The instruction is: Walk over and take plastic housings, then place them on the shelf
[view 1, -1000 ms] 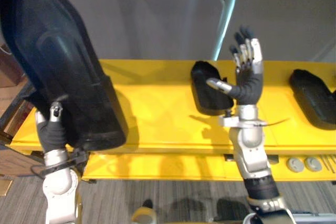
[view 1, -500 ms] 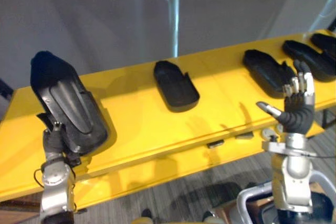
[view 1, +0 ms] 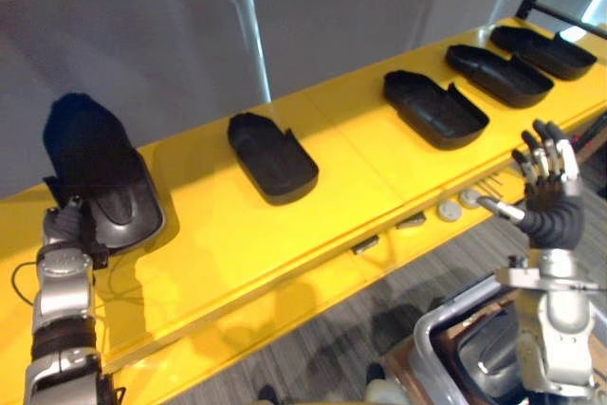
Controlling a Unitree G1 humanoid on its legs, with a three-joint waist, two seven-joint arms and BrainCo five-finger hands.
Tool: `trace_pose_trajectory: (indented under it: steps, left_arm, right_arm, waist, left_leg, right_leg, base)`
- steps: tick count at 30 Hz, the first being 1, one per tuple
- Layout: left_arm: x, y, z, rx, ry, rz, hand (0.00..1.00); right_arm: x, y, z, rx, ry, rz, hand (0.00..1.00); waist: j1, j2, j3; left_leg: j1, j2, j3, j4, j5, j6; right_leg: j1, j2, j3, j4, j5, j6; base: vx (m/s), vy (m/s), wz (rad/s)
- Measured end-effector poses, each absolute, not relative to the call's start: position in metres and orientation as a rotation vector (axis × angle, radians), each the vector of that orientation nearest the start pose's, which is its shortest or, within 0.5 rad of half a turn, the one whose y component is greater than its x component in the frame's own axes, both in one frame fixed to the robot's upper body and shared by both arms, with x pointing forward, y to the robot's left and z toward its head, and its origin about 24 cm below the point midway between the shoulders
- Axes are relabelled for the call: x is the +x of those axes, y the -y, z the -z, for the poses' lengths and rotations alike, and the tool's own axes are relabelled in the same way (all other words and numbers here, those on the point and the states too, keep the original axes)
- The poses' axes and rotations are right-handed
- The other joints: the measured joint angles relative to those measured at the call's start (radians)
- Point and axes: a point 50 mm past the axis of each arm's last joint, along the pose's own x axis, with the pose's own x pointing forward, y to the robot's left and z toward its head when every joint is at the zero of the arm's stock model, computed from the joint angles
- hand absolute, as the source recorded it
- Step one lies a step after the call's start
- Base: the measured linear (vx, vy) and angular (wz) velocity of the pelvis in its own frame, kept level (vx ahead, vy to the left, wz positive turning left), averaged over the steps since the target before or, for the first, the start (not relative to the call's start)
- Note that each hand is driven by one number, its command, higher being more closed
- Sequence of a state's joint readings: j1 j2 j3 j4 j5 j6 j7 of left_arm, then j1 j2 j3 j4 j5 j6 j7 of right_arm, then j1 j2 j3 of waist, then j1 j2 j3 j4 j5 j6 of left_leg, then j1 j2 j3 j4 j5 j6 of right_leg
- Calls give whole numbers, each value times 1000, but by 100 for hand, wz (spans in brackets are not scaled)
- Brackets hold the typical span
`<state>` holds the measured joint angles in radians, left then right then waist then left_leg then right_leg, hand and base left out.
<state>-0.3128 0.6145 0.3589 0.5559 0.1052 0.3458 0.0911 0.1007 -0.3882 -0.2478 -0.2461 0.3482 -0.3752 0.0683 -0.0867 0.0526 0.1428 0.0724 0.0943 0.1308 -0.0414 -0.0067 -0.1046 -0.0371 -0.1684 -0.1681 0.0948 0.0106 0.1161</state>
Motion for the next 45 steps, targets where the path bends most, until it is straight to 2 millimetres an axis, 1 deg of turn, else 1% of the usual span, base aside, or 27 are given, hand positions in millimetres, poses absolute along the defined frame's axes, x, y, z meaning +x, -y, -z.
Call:
trace_pose_trajectory:
  steps: [2, 5, 10, 12, 14, 20, 28, 32, 33, 37, 41, 45]
  left_arm:
    - [261, -384, -62, 487, -508, -617, 100]
    - [260, -383, -53, 478, -589, -565, 100]
    - [261, -381, -43, 476, -689, -527, 100]
    - [257, -383, -38, 495, -736, -533, 100]
    - [255, -384, -35, 486, -761, -537, 100]
    - [257, -385, -35, 467, -783, -547, 100]
    - [256, -385, -34, 460, -791, -543, 100]
    - [256, -385, -32, 454, -802, -542, 100]
    - [256, -385, -32, 453, -803, -541, 0]
    - [254, -388, -32, 456, -815, -549, 0]
    - [251, -398, -41, 470, -819, -569, 0]
    - [250, -398, -41, 470, -822, -576, 0]
  right_arm:
    - [213, 251, -144, -131, 585, 66, 0]
    - [214, 248, -143, -126, 577, 48, 0]
    - [215, 247, -141, -118, 563, 51, 0]
    - [216, 248, -140, -111, 551, 54, 0]
    - [216, 248, -140, -104, 552, 55, 0]
    - [216, 248, -140, -94, 551, 53, 0]
    - [217, 248, -140, -87, 544, 68, 0]
    - [217, 248, -140, -87, 544, 68, 0]
    - [217, 248, -140, -87, 544, 68, 0]
    - [217, 248, -140, -86, 539, 68, 0]
    - [218, 248, -139, -85, 532, 68, 0]
    - [220, 248, -141, -83, 539, 65, 0]
  waist:
    - [-8, 7, 0]
    - [-11, 8, 1]
    - [-21, 9, 1]
    - [-32, 10, 2]
    - [-34, 10, 2]
    - [-36, 12, 3]
    - [-36, 25, 11]
    - [-36, 25, 11]
    - [-36, 25, 12]
    - [-37, 24, 12]
    - [-39, 15, 23]
    - [-39, 14, 23]
  left_leg:
    - [2, 1, 7, 1, 0, 0]
    - [11, 2, 21, 1, 0, 0]
    - [13, 3, 21, 1, -1, -2]
    - [13, 3, 23, 1, -2, -2]
    - [13, 4, 29, 1, -2, -2]
    - [13, 3, 37, 0, -1, -2]
    - [13, 3, 37, -1, -1, -2]
    - [13, 3, 36, -1, -1, -2]
    - [13, 3, 36, -1, -1, -2]
    - [13, 3, 36, -1, -2, -2]
    - [13, 3, 36, -1, -1, -2]
    - [13, 2, 36, -3, -1, -2]
  right_leg:
    - [-1, 1, 3, 1, 0, 0]
    - [0, 3, 12, 7, -1, -2]
    - [-2, 3, 13, 17, -7, -10]
    - [-4, 3, 16, 17, -7, -10]
    - [-8, 4, 21, 18, -8, -10]
    - [-14, 5, 30, 21, -4, -5]
    - [-14, 5, 29, 21, -4, -5]
    - [-14, 5, 29, 21, -4, -5]
    - [-14, 5, 29, 21, -4, -5]
    - [-14, 5, 29, 21, -4, -5]
    - [-14, 5, 29, 20, -4, -5]
    - [-14, 4, 29, 18, -3, -3]
  base:
    - [10, -1, -6]
    - [-1, -2, -7]
    - [-6, 1, 0]
    - [-8, 1, -2]
    - [-8, 3, -9]
    - [0, 1, -3]
    - [0, 0, 0]
    - [0, 0, 0]
    - [0, 0, 0]
    - [0, 0, 0]
    - [0, 0, 0]
    - [0, 0, 0]
